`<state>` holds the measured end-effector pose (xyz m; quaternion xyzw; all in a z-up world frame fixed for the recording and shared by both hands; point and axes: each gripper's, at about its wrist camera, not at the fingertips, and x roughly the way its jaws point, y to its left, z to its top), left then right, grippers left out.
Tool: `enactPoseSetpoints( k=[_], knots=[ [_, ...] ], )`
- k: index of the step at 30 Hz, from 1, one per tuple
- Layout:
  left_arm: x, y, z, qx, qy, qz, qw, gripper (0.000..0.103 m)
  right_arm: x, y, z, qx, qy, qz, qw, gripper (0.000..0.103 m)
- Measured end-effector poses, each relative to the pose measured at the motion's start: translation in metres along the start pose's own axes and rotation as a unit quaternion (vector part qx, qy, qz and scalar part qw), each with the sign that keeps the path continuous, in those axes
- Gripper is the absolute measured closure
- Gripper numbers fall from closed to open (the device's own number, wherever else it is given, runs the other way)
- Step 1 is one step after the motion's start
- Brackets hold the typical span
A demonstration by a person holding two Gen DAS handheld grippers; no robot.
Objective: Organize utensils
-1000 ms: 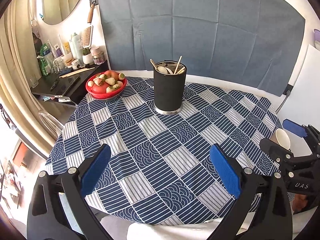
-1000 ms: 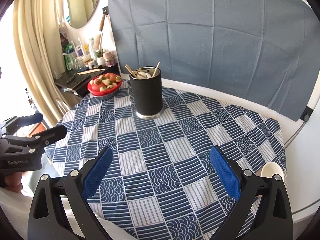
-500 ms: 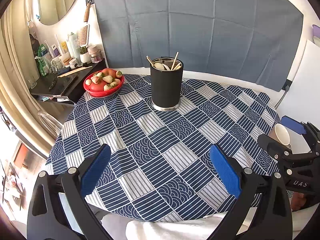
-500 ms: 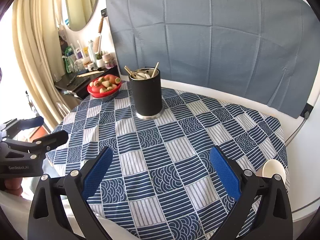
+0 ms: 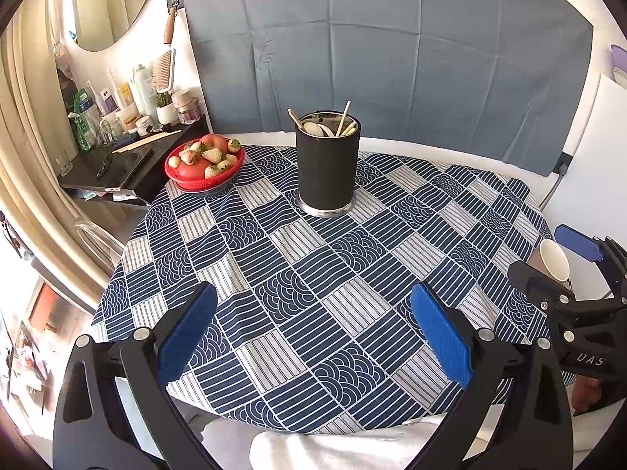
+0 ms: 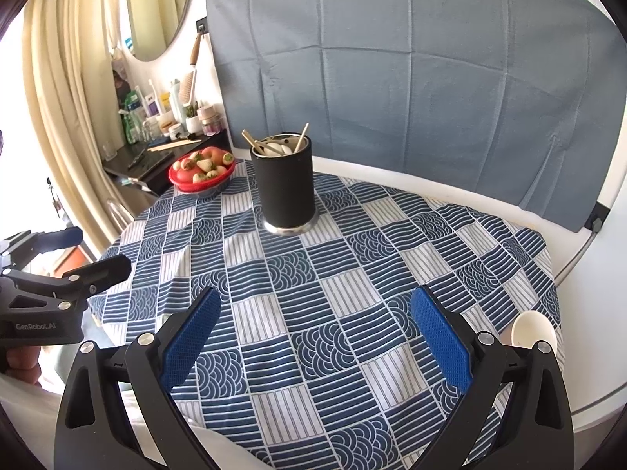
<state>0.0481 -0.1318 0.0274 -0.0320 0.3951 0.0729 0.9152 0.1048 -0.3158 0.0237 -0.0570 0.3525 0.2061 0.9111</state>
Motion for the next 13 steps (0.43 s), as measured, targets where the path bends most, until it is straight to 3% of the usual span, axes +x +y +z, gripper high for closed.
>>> enactPoseSetpoints(
  k=[13],
  knots=[
    [0.0001, 0.0011, 0.0007, 0.004, -0.003, -0.009, 0.9999, 0.006, 0.0013, 0.0012, 0.0004, 0.003, 0.004, -0.002, 1.0, 0.009]
  ],
)
